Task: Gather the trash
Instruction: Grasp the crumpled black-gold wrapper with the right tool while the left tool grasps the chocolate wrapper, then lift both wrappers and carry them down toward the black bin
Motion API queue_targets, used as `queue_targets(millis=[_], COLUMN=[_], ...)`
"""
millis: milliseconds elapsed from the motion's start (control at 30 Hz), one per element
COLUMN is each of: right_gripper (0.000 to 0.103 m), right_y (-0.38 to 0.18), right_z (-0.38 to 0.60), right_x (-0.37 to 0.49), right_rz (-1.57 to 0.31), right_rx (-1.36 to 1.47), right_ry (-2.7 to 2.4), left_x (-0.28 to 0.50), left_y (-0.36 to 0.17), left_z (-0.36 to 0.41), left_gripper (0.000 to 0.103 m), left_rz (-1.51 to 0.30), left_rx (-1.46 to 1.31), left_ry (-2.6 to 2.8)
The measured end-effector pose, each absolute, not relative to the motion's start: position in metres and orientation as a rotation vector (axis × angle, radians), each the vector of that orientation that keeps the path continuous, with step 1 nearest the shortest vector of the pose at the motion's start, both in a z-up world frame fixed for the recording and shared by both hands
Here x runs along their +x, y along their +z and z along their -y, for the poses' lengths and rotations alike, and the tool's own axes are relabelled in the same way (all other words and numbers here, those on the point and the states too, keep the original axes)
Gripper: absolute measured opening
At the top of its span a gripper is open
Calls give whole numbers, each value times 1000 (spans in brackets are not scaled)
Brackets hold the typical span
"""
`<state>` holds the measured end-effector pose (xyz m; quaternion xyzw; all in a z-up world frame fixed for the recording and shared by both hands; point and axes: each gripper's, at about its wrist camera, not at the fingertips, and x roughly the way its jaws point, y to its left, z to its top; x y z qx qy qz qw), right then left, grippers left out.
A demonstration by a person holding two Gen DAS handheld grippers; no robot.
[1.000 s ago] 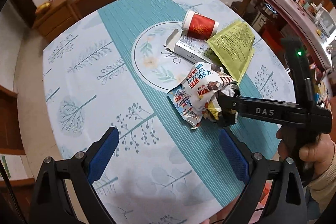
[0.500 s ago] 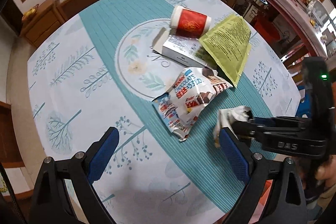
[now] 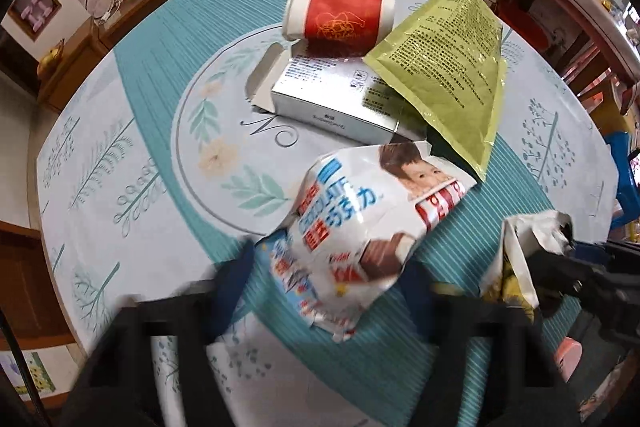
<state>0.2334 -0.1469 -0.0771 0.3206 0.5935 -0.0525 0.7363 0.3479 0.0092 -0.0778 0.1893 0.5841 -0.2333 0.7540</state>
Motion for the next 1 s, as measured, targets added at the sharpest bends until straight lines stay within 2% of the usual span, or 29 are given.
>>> queue_targets(millis=[33, 67, 100, 267, 500, 1000], right_gripper=[40, 40, 40, 40, 40, 40], right_y=[-77, -76, -76, -69, -47, 3], right_z=[149, 149, 149, 144, 135, 158], right_x=[230, 227, 225, 220, 209, 142], right_rz=[-1303, -1301, -1298, -1288, -1280, -1279], right_rx=[705, 705, 703, 697, 639, 460], right_ry=[-116, -116, -116, -99, -21, 254], left_x=[348, 348, 347, 347, 323, 178], left_y=[-78, -76, -73, -59, -27, 28], left_z=[-8, -8, -9, -30, -70, -65], left_gripper=[37, 26, 11, 6, 6, 6], left_rz=[-1263, -1243, -1221, -1215, -1195, -1166], left_rx=[421, 426, 429, 350, 264, 82], left_ry=[-491, -475, -464, -426, -372, -174])
